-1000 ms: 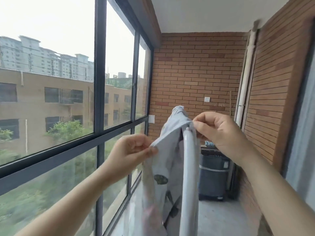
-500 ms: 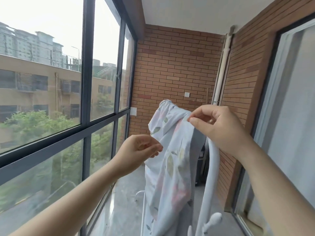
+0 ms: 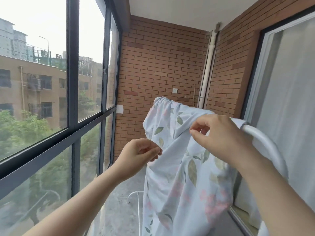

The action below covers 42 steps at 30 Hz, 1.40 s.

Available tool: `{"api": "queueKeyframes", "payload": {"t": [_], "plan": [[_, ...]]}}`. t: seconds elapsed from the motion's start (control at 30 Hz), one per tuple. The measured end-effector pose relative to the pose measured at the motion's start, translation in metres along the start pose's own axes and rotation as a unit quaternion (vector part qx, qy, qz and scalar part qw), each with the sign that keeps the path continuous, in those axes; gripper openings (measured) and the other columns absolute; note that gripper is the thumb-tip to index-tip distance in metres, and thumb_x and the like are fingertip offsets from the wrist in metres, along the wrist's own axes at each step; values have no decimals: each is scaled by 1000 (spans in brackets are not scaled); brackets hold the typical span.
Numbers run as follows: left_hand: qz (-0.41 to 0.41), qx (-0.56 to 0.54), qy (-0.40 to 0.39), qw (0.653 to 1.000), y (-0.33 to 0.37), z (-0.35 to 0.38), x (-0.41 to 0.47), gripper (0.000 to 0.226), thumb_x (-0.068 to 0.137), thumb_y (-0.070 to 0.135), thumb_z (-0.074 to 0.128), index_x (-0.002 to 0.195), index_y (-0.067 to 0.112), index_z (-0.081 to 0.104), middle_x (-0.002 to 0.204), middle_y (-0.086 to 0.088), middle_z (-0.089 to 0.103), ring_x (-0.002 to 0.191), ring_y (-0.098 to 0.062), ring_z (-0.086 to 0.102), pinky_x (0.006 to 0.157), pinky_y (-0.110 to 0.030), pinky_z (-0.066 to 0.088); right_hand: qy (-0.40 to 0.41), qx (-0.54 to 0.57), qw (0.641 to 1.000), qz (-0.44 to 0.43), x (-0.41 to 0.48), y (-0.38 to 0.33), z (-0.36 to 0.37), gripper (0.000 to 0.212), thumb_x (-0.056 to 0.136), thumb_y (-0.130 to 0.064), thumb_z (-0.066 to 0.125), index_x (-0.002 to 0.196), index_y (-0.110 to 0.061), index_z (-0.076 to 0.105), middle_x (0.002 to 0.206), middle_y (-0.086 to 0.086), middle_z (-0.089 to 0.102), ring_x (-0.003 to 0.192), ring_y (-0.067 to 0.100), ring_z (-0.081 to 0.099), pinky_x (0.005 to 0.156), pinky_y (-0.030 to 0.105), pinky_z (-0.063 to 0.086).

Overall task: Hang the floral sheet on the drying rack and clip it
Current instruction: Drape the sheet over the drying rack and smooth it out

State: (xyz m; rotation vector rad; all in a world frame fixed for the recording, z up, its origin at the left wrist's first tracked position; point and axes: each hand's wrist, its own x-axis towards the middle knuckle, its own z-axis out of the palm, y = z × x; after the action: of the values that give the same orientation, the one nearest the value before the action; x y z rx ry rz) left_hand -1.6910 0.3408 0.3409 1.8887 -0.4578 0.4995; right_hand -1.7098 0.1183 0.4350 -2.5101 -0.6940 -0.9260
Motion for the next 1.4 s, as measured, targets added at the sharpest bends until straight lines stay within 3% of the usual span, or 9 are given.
{"api": "queueKeyframes", "payload": {"t": [0.17, 0.4, 1.0, 1.4], "plan": [[12, 8, -40, 999, -37, -48, 19, 11, 90, 19, 63, 83, 18, 72, 81, 2, 74, 75, -7, 68, 69, -16, 50, -16, 6, 999, 49, 21, -32, 52, 13, 82, -22, 61, 71, -28, 65, 72, -13, 65, 73, 2, 60, 69, 30, 51], [-9, -52, -82, 995, -86, -75, 49, 11, 89, 18, 63, 85, 13, 73, 83, -2, 74, 81, -15, 70, 82, -36, 57, -35, -20, 993, 109, 43, -46, 95, 12, 83, -23, 62, 73, -27, 67, 73, -13, 66, 74, 3, 60, 71, 31, 53], [-25, -60, -165, 984, -197, -43, 173, 12, 90, 19, 63, 87, 12, 73, 84, -3, 74, 81, -13, 70, 81, -30, 57, -33, -4, 980, 196, 106, 34, 207, 9, 83, -23, 62, 76, -24, 68, 73, -12, 67, 71, 2, 60, 70, 25, 50], [-26, -83, -292, 952, -326, -3, 268, 12, 89, 20, 63, 84, 15, 73, 84, 0, 73, 81, -16, 69, 84, -38, 56, -32, -53, 946, 317, 138, 78, 317, 9, 80, -22, 63, 72, -25, 66, 69, -11, 66, 67, 4, 60, 69, 31, 52]]}}
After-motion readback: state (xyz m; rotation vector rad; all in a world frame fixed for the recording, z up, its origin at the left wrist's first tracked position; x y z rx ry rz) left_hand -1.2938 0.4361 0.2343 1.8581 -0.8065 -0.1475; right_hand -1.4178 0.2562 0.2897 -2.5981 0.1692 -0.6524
